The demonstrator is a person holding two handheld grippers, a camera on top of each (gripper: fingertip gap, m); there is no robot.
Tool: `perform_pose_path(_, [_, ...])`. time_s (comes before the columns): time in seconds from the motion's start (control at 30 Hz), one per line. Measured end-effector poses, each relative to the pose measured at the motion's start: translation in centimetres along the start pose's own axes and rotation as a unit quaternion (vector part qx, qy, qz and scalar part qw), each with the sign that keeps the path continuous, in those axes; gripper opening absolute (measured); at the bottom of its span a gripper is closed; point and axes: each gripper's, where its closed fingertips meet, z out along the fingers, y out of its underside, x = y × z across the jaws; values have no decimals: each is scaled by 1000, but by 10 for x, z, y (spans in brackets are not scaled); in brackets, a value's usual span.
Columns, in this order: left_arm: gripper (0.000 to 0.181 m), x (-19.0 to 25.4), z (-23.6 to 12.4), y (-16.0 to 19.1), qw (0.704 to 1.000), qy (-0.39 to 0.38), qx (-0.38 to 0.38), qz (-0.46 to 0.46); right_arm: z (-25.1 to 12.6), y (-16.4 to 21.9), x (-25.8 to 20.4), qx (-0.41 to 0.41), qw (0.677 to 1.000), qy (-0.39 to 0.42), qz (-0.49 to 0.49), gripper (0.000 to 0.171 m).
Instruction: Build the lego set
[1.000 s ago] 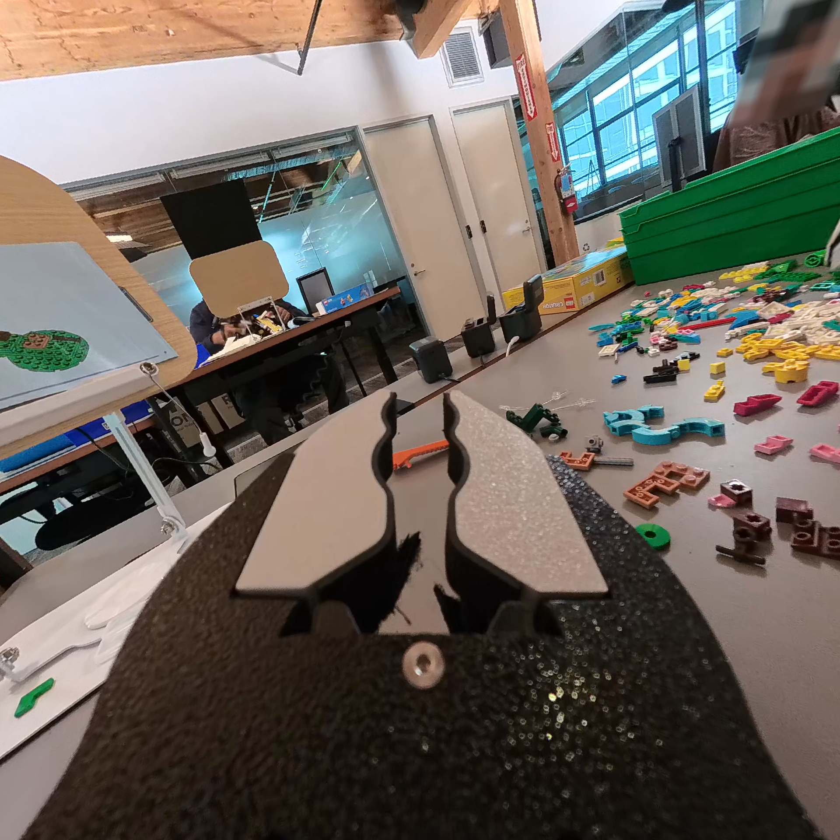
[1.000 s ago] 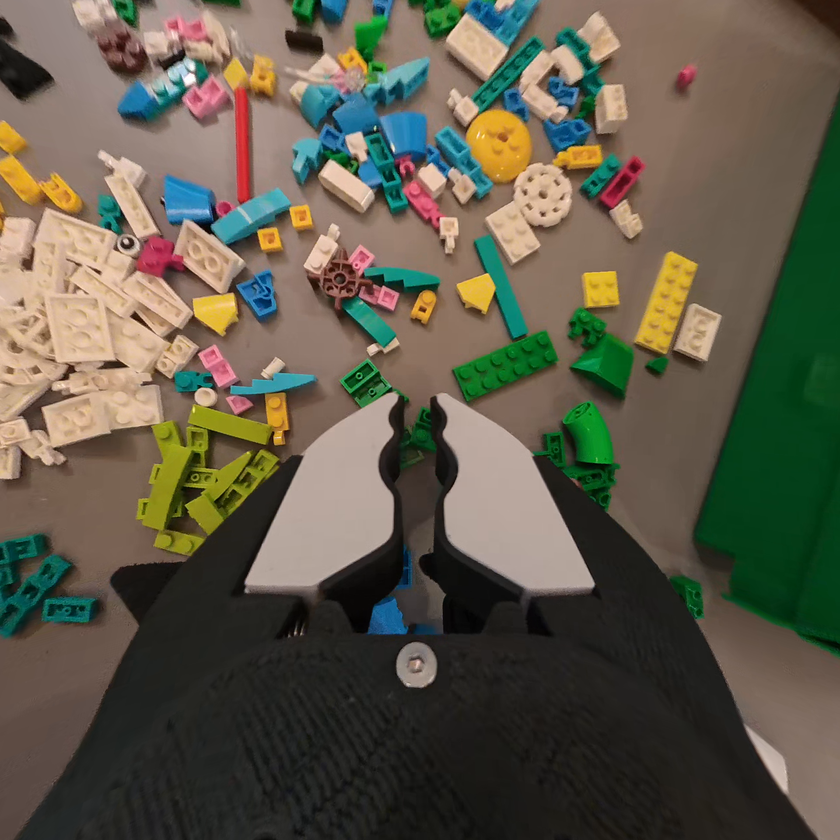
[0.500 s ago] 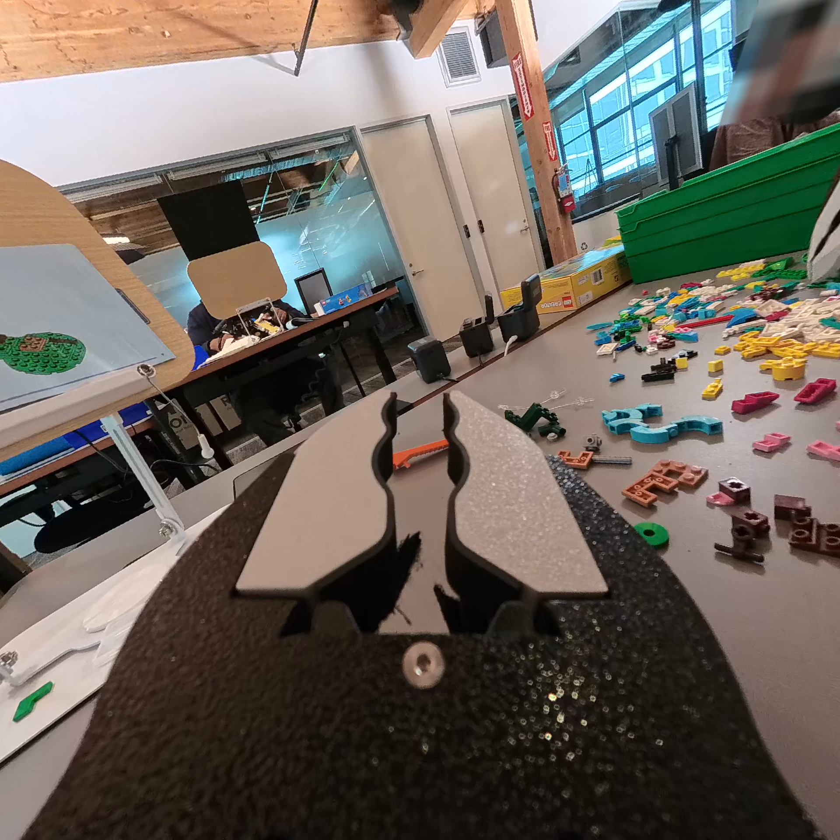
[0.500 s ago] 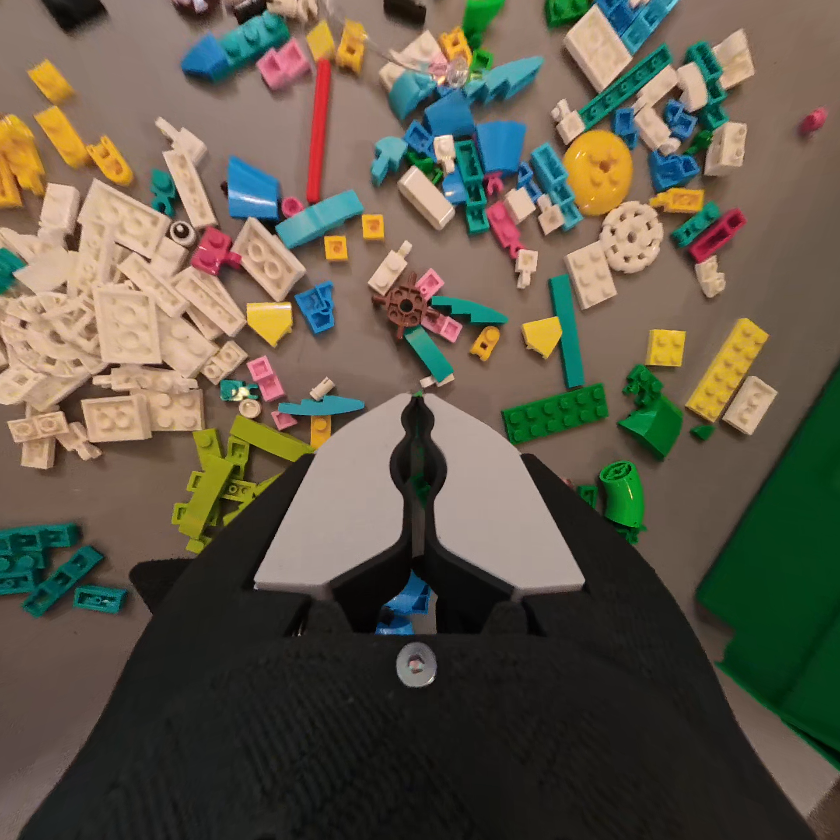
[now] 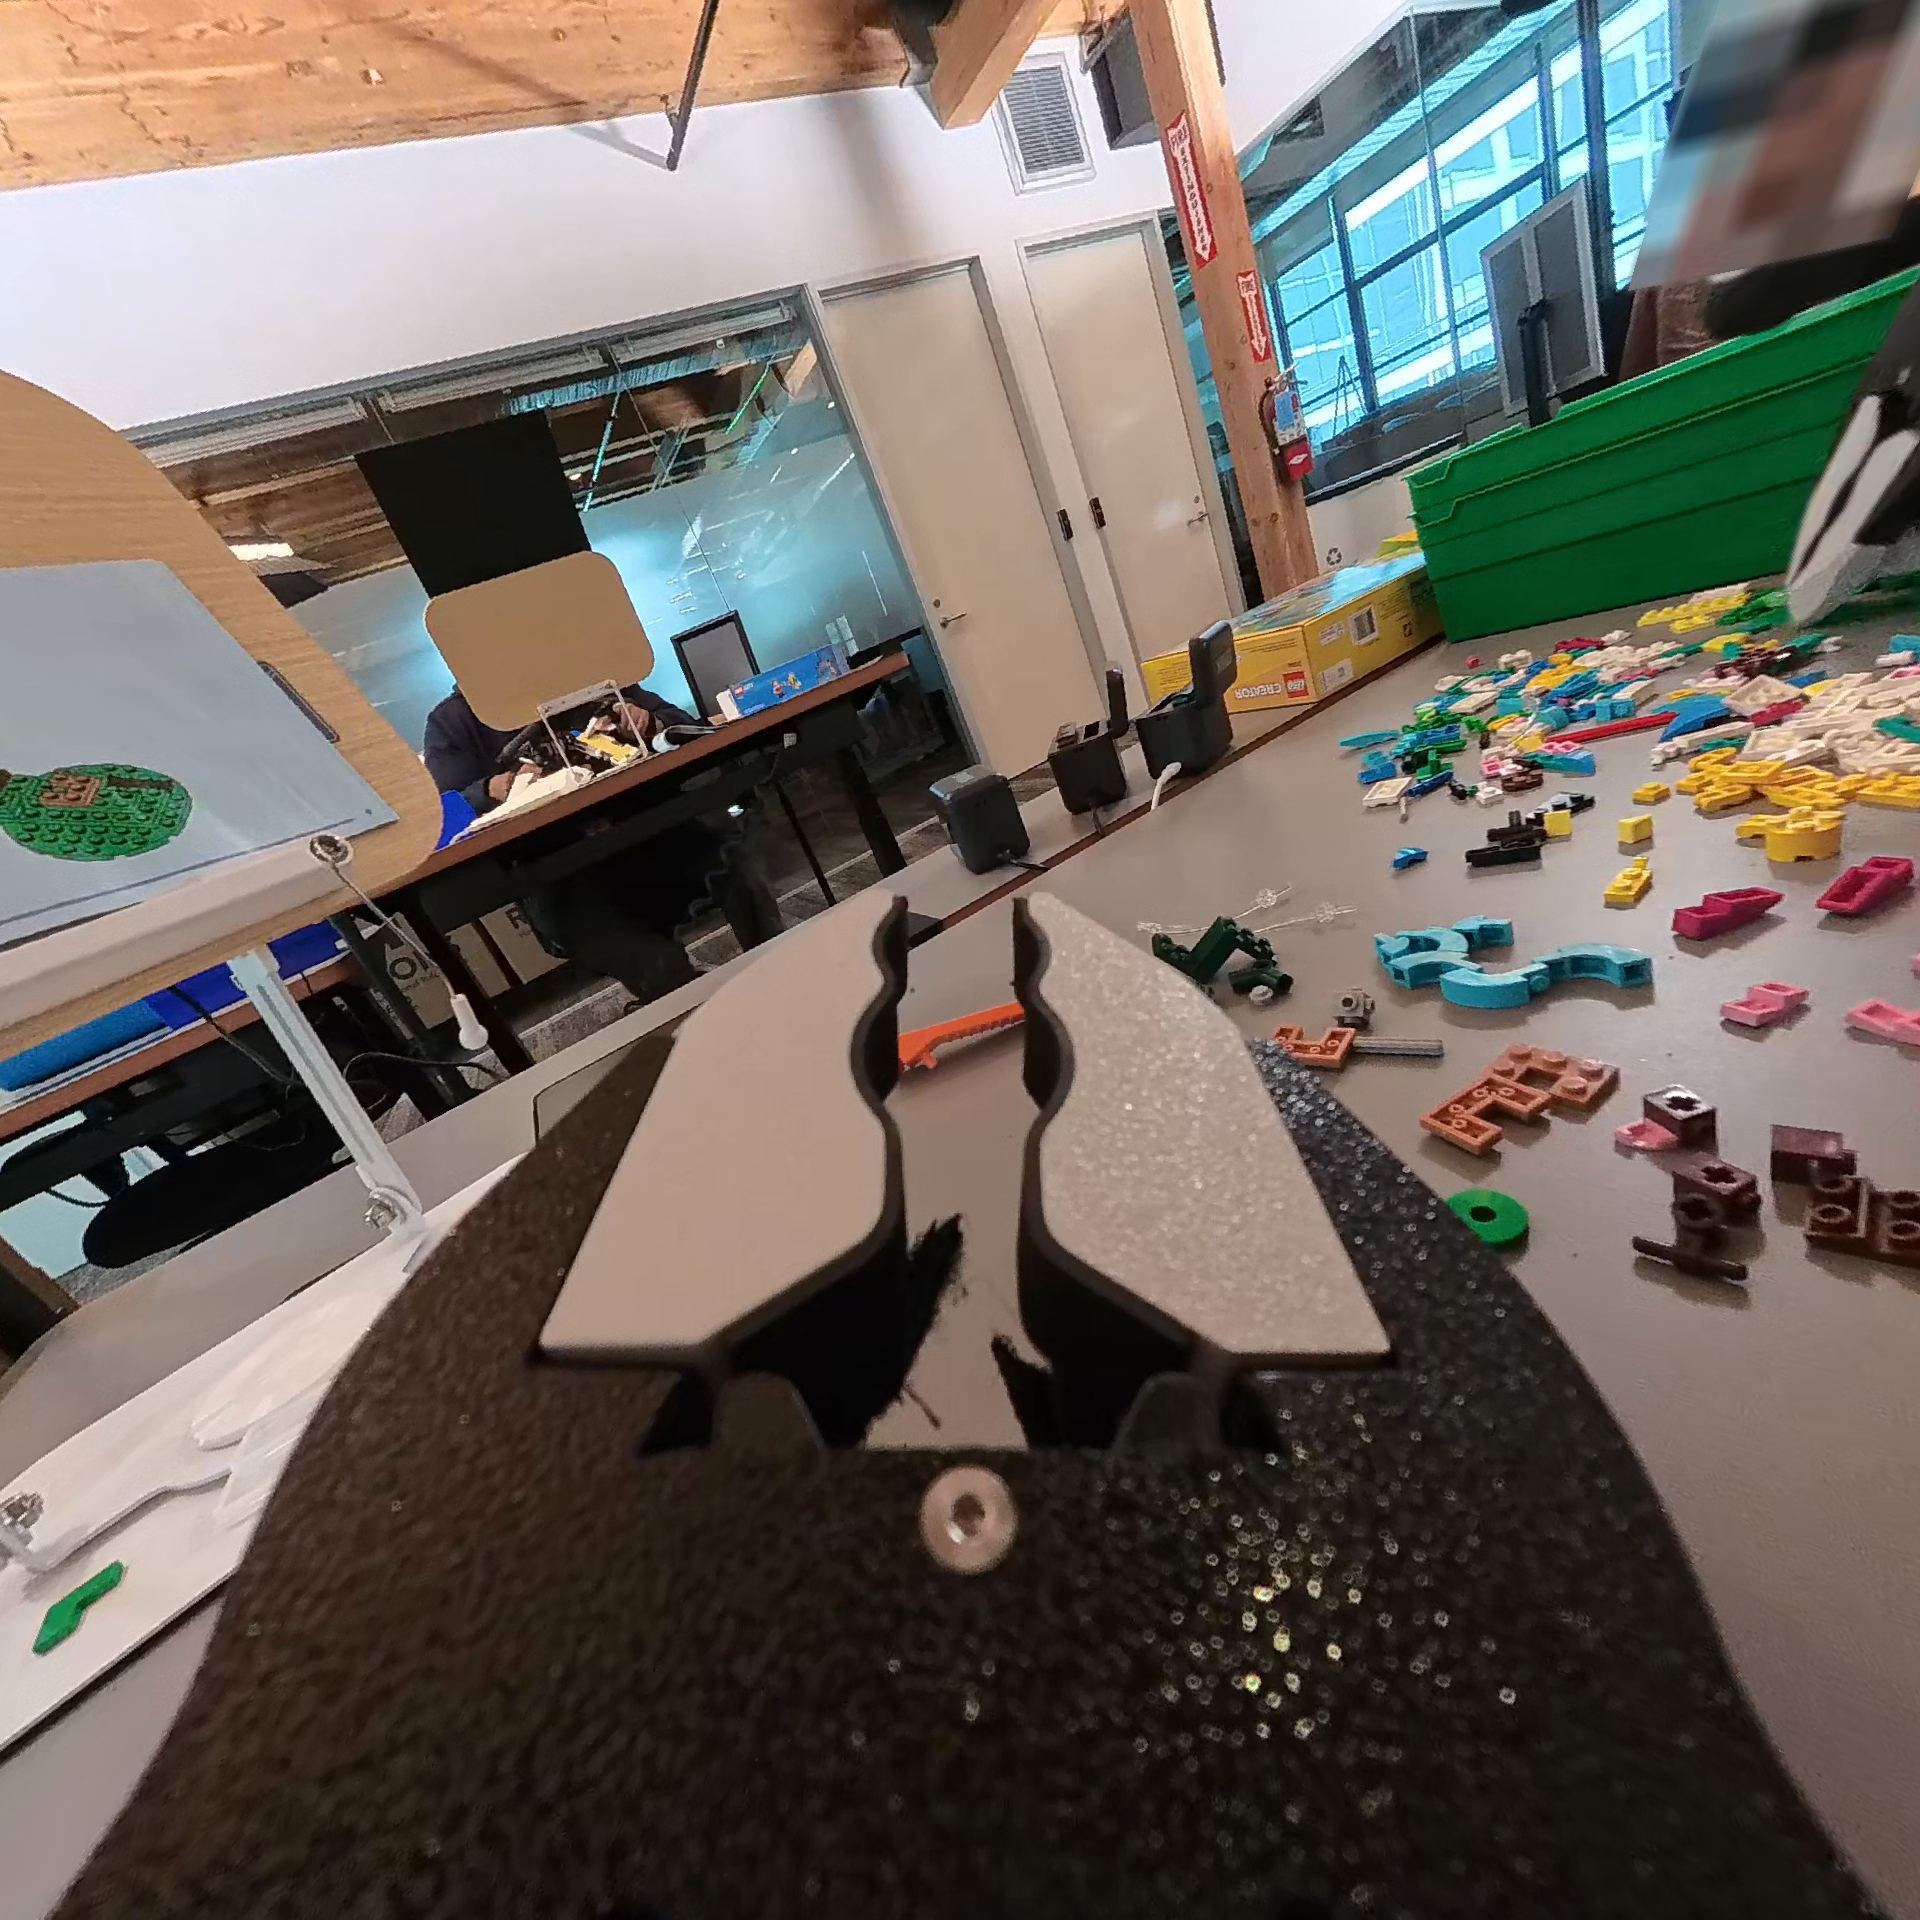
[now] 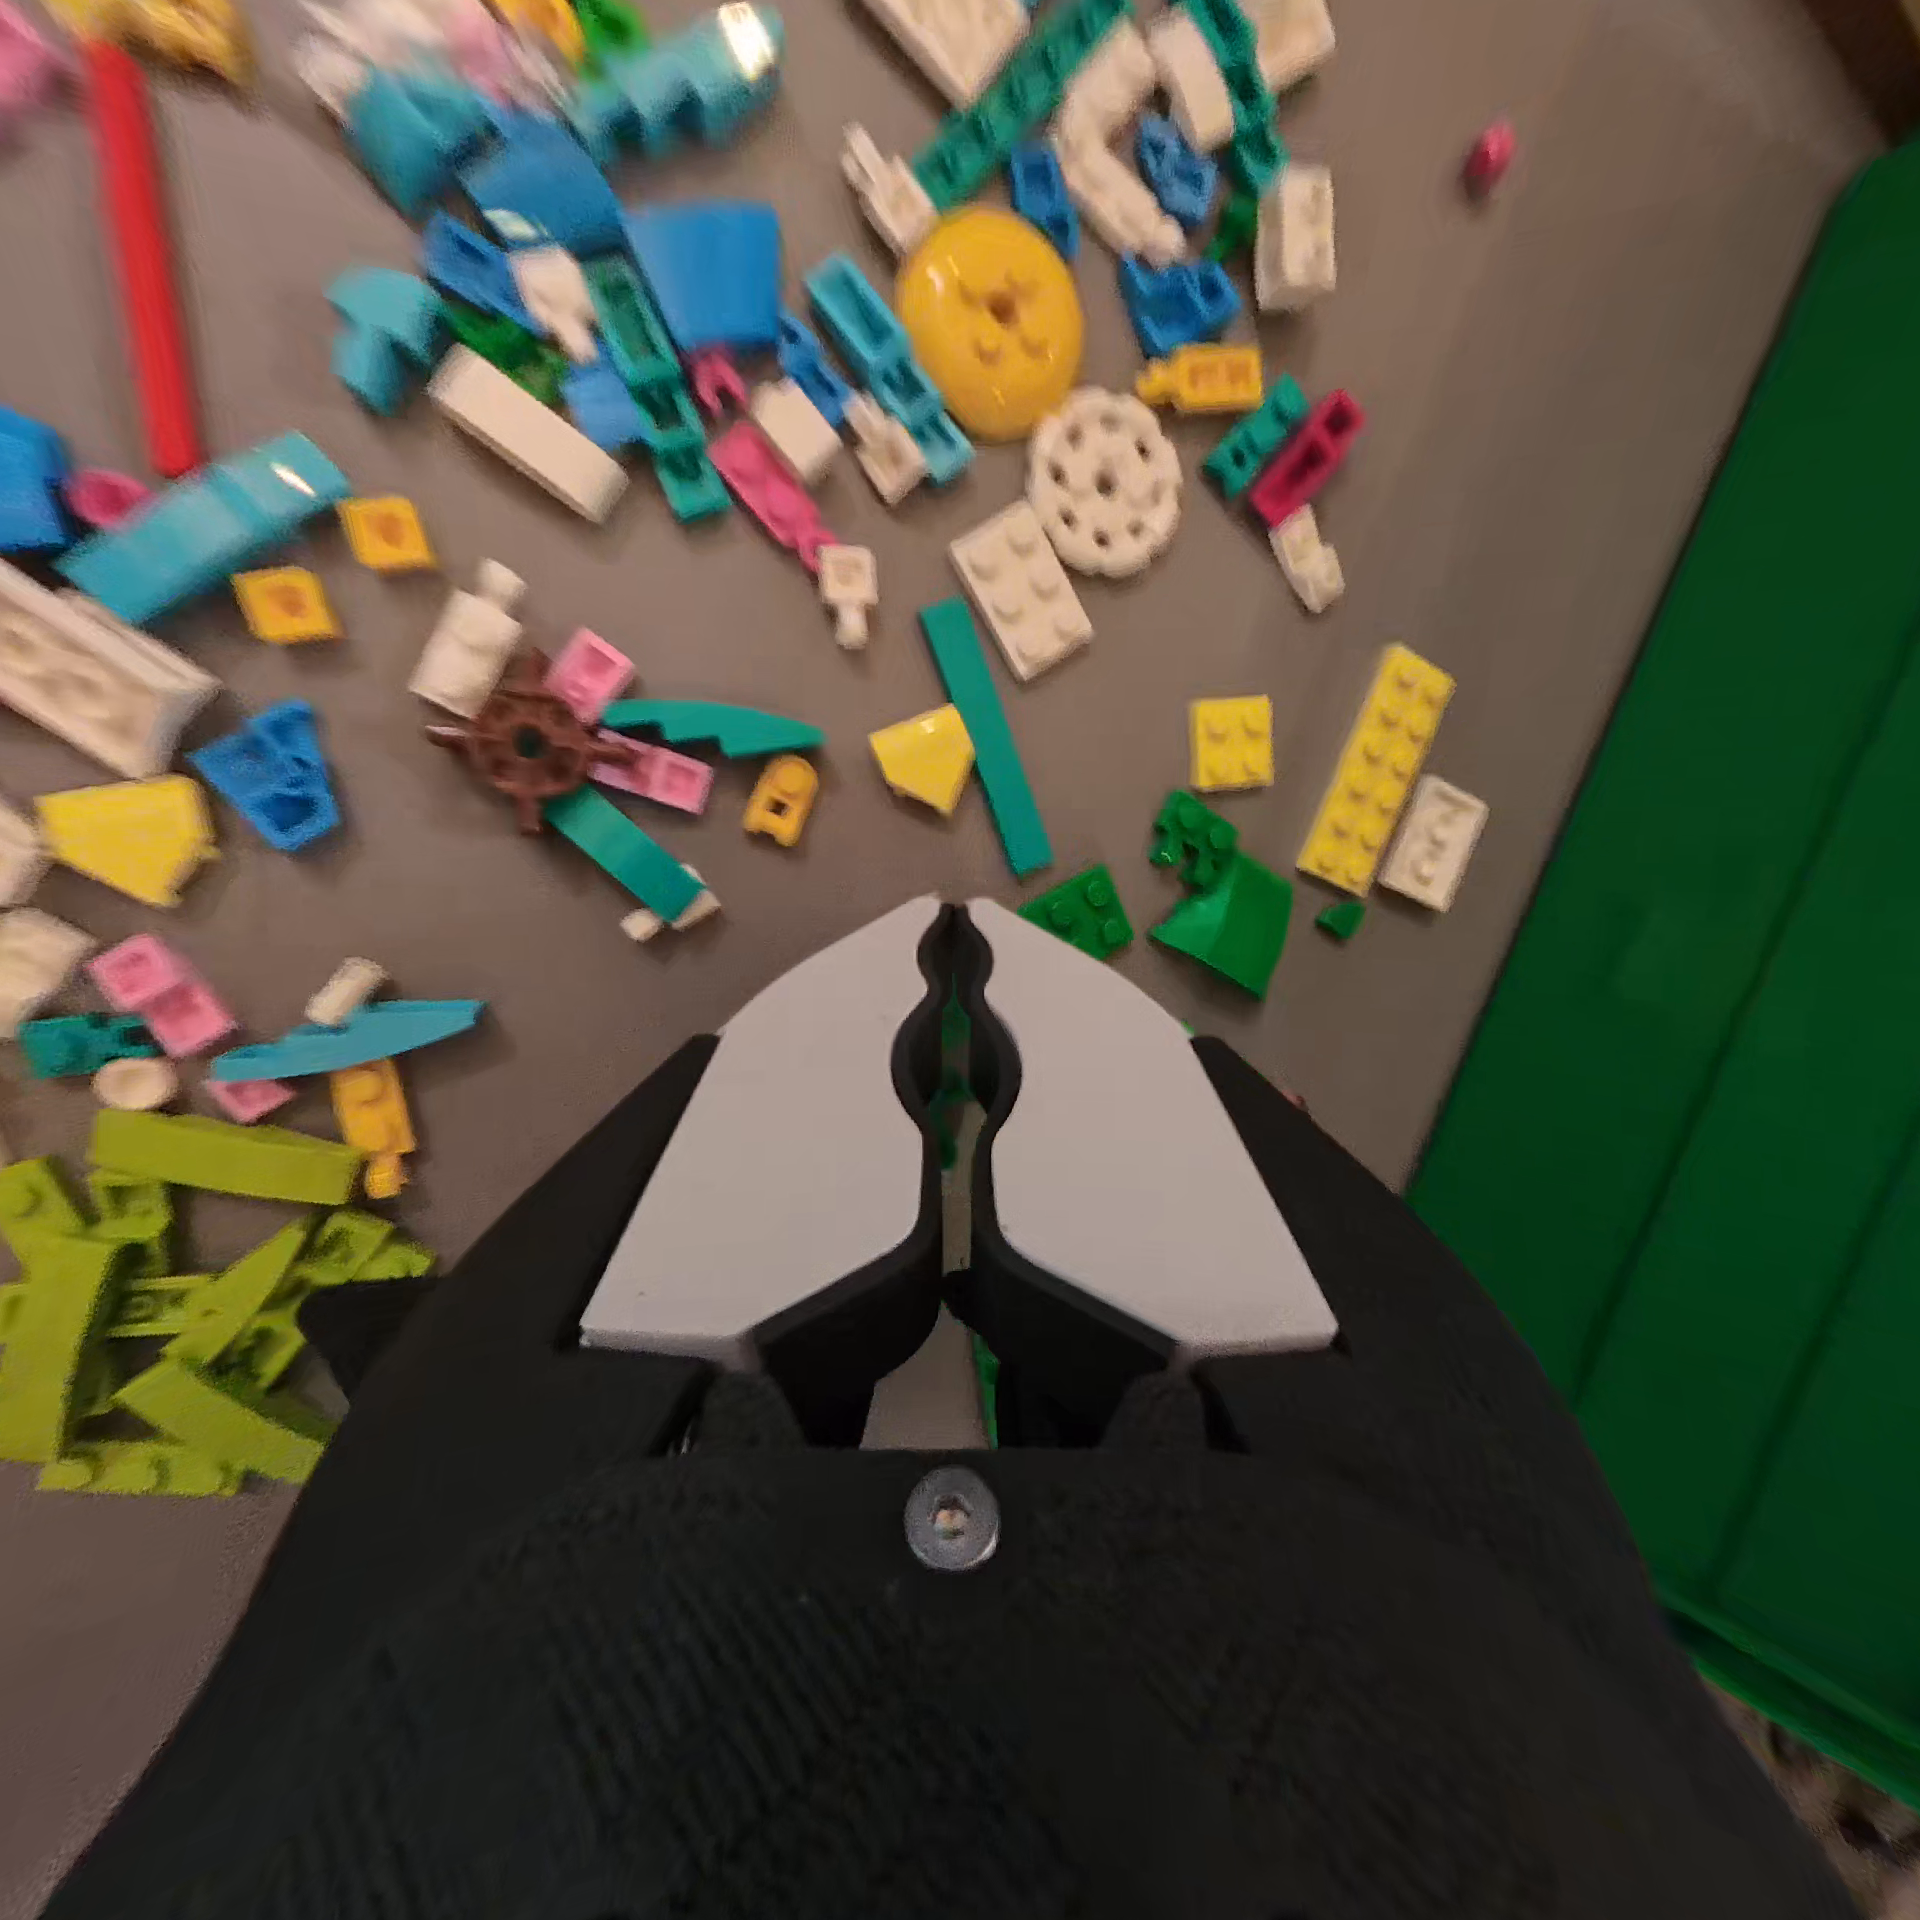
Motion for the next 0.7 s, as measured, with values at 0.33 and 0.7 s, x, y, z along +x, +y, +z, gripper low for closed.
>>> perform_pose_path(0.33, [19, 1, 1, 0, 1000, 2, -1, 4, 5, -17, 51, 21, 995, 63, 80, 0])
perform_pose_path(0.7, [19, 1, 1, 1, 1000, 2, -2, 4, 1, 13, 64, -75, 991, 68, 86, 0])
